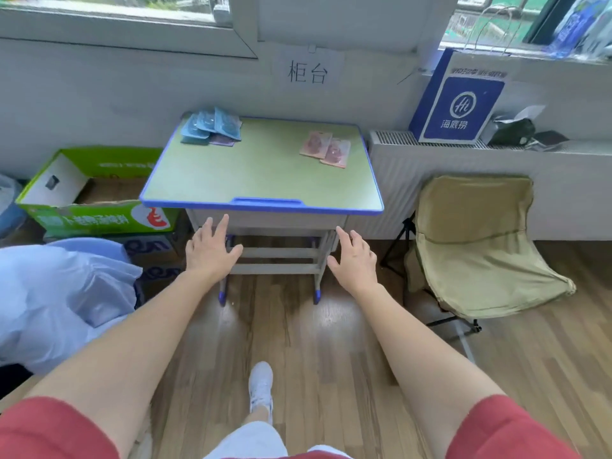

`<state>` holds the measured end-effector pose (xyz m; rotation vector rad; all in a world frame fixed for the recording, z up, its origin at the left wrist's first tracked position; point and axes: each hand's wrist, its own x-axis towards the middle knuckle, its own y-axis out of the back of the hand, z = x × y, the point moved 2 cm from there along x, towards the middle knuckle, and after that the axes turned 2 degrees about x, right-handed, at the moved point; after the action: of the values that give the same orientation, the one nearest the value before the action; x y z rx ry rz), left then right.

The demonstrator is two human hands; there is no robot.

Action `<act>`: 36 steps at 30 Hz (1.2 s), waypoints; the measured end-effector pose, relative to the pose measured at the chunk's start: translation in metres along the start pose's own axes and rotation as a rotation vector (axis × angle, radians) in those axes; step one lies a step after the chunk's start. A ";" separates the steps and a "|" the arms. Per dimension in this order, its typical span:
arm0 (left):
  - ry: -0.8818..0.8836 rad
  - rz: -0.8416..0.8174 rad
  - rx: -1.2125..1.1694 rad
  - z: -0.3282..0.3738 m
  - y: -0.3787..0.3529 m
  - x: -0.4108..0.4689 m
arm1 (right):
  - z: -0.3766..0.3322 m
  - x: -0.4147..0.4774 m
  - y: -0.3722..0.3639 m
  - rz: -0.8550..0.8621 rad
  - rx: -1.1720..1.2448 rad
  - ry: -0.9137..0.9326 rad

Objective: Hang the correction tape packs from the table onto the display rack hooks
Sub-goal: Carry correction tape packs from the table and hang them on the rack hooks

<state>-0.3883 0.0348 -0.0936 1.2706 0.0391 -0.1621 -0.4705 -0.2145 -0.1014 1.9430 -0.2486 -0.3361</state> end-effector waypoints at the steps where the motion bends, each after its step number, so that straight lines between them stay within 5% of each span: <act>1: -0.011 -0.002 0.003 0.004 0.001 0.023 | -0.002 0.020 0.001 0.003 -0.003 -0.013; 16: -0.113 -0.117 0.034 0.078 -0.009 0.268 | -0.004 0.254 0.014 -0.030 0.028 -0.153; 27: -0.043 -0.134 -0.011 0.159 -0.041 0.390 | 0.025 0.415 0.014 -0.080 0.077 -0.045; 36: -0.053 -0.189 0.003 0.195 -0.056 0.441 | 0.030 0.448 0.001 -0.016 0.073 0.066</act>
<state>0.0271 -0.2110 -0.1411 1.2644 0.1134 -0.3593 -0.0611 -0.3871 -0.1641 2.0258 -0.2043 -0.2763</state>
